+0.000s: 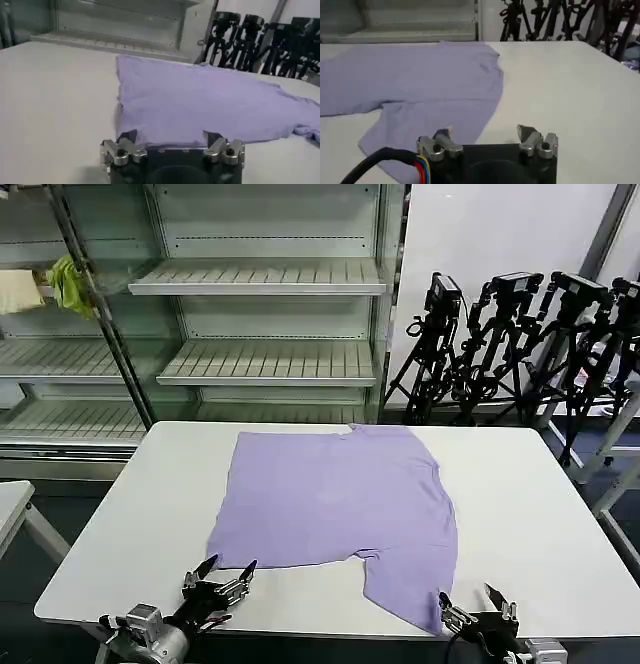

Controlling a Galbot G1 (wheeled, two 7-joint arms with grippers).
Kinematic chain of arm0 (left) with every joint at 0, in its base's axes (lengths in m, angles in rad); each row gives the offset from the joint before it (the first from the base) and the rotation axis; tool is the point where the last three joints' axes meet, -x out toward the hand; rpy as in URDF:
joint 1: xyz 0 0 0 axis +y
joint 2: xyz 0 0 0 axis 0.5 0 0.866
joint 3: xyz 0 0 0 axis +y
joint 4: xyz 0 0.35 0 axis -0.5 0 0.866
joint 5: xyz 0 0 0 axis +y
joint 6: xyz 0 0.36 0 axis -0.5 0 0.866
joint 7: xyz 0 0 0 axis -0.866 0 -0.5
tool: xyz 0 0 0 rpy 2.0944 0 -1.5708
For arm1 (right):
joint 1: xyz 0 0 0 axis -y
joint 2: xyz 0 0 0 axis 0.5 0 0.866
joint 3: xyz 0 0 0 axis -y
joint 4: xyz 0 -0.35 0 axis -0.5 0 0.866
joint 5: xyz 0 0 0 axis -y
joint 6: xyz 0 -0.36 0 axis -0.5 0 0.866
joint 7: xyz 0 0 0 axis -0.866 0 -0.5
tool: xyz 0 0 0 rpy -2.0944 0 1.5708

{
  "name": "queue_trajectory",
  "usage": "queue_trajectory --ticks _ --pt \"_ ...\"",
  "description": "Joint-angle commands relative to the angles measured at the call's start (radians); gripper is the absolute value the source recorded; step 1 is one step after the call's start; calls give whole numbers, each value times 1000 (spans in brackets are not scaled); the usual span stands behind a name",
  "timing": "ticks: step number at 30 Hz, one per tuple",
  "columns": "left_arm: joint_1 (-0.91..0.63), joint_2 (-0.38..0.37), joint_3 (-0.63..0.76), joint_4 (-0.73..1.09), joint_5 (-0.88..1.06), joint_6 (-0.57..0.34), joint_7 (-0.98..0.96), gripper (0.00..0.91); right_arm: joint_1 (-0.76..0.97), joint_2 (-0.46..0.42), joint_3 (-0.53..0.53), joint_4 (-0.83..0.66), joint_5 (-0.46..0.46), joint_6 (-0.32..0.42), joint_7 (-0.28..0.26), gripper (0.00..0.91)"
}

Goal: Fold and organize the clothes.

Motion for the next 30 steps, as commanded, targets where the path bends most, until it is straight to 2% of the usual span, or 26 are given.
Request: queue_trajectory --ticks 1,10,30 --pt "2 1 -18 -9 1 1 1 907 23 13 -35 -26 -3 0 6 907" --pt "15 5 -47 -56 1 0 3 907 32 20 -48 -29 -9 1 3 907" --pt "-25 14 -37 107 6 -15 14 907 71 34 -101 -40 -21 -26 8 907"
